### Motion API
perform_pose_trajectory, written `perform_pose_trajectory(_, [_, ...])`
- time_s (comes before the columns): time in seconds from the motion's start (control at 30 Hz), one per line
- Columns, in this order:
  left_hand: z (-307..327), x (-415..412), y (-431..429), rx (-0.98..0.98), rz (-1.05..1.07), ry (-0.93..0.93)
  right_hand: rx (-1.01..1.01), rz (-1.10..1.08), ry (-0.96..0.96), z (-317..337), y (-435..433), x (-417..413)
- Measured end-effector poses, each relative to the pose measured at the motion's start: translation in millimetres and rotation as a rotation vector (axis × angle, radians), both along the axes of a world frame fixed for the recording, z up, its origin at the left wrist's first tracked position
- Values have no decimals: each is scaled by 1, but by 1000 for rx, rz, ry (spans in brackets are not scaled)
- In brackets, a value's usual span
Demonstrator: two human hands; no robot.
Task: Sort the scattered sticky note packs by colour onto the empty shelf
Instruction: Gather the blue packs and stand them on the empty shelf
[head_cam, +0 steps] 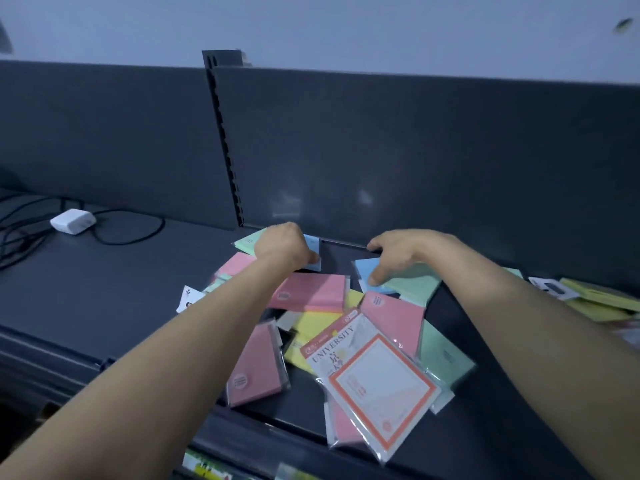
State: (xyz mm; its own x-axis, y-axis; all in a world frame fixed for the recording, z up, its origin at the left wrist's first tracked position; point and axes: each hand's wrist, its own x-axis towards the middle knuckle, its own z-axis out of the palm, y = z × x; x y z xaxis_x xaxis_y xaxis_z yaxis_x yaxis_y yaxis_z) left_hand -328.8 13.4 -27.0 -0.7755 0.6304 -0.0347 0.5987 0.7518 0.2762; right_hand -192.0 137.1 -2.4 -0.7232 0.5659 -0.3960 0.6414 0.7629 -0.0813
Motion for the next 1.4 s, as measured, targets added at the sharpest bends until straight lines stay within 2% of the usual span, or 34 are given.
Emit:
perform_pose_trajectory(0.33, [-2, 4, 6, 47, -12, -152, -4, -19, -88, -1, -4, 0])
perform_pose_trajectory(0.5, [-2, 13, 6, 320, -20, -255, 3, -14, -71, -3, -3, 5])
perform_pose_trajectory(0.73, [23, 33, -12, 583, -24, -150, -39, 2, -52, 0, -4, 16])
perform_pose_trajectory(1.0, [43, 70, -39, 624, -34, -130, 11, 93, -147, 8, -7, 24])
perform_pose_trajectory(1.13, [47, 89, -47, 617, -15, -125, -27, 54, -54, 2, 2, 30])
perform_pose_trajectory(1.3, [47, 108, -51, 622, 23, -127, 13, -95, 370, -6, 7, 30])
perform_pose_trajectory(1.4, [47, 117, -52, 644, 50, -130, -95, -206, 555, 2, 7, 33])
